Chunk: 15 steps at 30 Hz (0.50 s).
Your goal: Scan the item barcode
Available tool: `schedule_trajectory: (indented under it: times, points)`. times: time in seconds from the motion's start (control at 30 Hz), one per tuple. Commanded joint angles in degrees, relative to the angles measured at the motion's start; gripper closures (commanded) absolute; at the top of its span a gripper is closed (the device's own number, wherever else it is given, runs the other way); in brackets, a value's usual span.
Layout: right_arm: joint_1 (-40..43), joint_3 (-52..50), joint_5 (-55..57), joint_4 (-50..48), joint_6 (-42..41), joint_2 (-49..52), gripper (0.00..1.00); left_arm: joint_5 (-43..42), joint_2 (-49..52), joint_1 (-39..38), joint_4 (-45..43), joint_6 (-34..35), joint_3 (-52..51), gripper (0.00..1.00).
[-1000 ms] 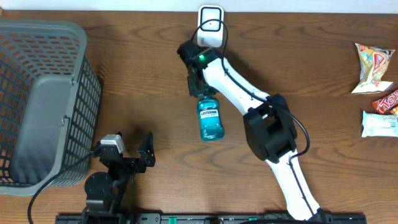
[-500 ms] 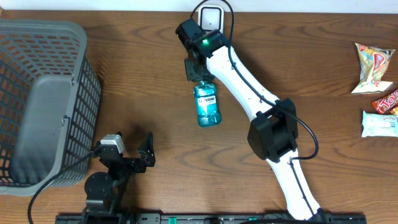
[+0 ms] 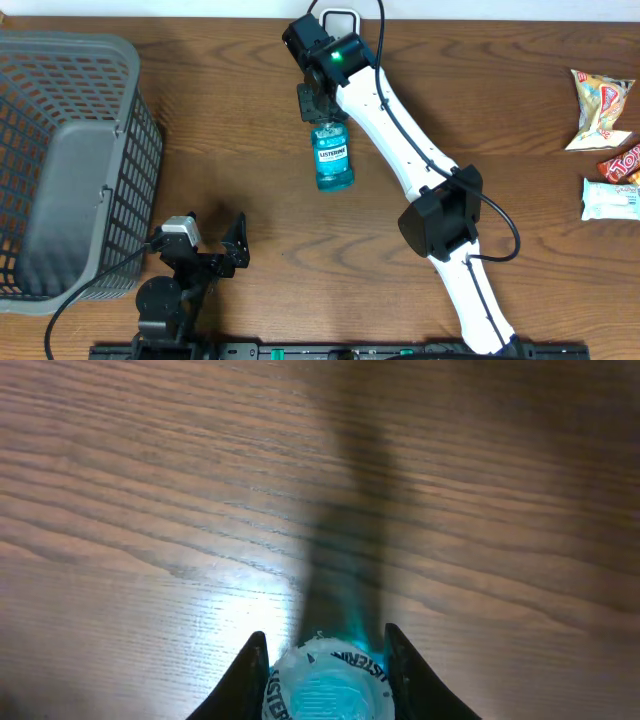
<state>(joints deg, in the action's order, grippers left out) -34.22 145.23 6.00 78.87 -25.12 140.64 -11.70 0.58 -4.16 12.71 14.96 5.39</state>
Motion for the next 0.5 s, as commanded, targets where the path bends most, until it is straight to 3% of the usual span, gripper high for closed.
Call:
schedule_trajectory:
  times: [0.0,0.47]
  points:
    - [-0.5,2.2,0.5,0.3,0.6,0.3,0.97,-0.3,-0.3,0.3,1.4,-0.3,-0.9,0.02]
    - [-0.7,2.2,0.5,1.2,0.6,-0.9,0.96,-0.3,-0.3,0.3,1.4,-0.3,-0.9,0.02]
